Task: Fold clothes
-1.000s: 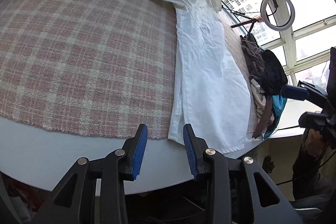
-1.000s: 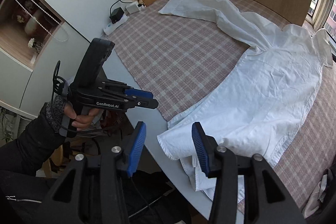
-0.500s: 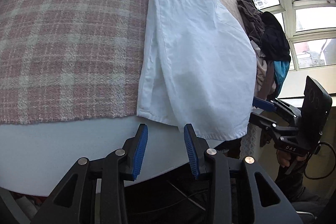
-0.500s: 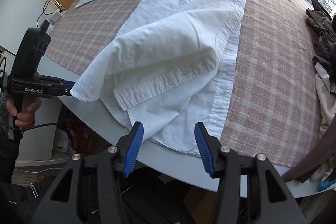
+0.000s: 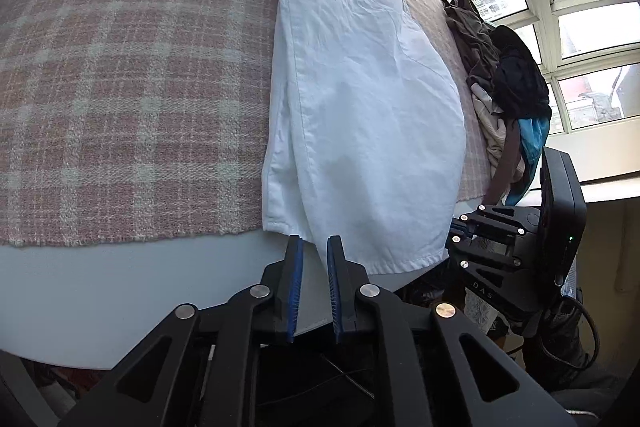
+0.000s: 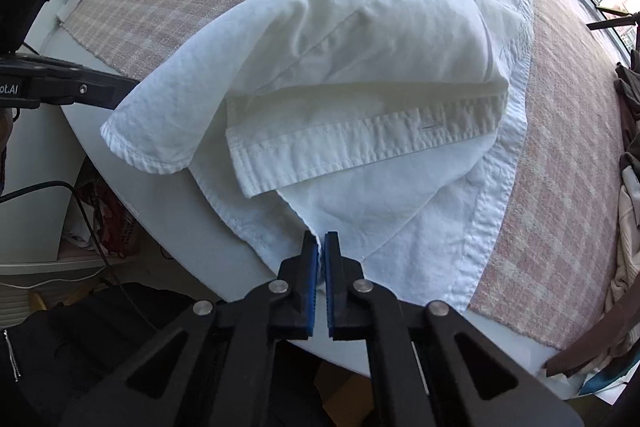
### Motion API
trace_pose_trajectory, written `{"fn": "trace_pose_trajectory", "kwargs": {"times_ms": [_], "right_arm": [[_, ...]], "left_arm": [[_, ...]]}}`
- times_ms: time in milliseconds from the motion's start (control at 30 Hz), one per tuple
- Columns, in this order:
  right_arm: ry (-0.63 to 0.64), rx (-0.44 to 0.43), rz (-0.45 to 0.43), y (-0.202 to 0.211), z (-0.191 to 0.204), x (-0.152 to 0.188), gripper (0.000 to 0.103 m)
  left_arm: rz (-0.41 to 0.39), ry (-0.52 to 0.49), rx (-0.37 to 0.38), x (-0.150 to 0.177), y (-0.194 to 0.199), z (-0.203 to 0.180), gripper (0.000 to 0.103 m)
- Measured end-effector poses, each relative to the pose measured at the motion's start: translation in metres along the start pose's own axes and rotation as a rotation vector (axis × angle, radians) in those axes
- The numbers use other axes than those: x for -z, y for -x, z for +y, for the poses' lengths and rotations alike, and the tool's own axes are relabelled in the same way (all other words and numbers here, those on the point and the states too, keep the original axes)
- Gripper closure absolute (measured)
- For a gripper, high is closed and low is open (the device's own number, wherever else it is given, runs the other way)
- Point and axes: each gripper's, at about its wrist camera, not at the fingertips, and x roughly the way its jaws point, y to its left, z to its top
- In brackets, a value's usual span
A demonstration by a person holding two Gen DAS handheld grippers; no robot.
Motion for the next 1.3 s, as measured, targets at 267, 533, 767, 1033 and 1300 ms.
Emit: {"fn": "trace_pose_trajectory", "kwargs": {"times_ms": [267,533,767,1033,1300], "right_arm": [[-0.118,-0.054,-0.103,0.030,-0.021,0.010,0.100],[-0.444,-0.165,-0.247,0.049,-0.062,0.058,0.100],[-0.461,-0.076,-0.148,0.042,-0.059,0.088,0.099],[-0.206,0.016,-0.216,0.061,-0.025,0.052,0.061],[-0.193,0.013,-0.135,0.039,-0.040,0.049,0.062]], "left_arm": [[0.010,0.030,-0.005,0.002,-0.024,-0.006,0.091],[-0.065,-0.012,-0.041,0.001,-0.003,-0.011,0.103],[-0.101,-0.002,-0.065,-0.010,0.019,0.000,0.103],[-0.012,-0.118,-0.056,0.010,-0.016,-0.034,0.089],[-0.055,-0.441,-0.339,0.041,-0.037,-0.091,0.076]]}}
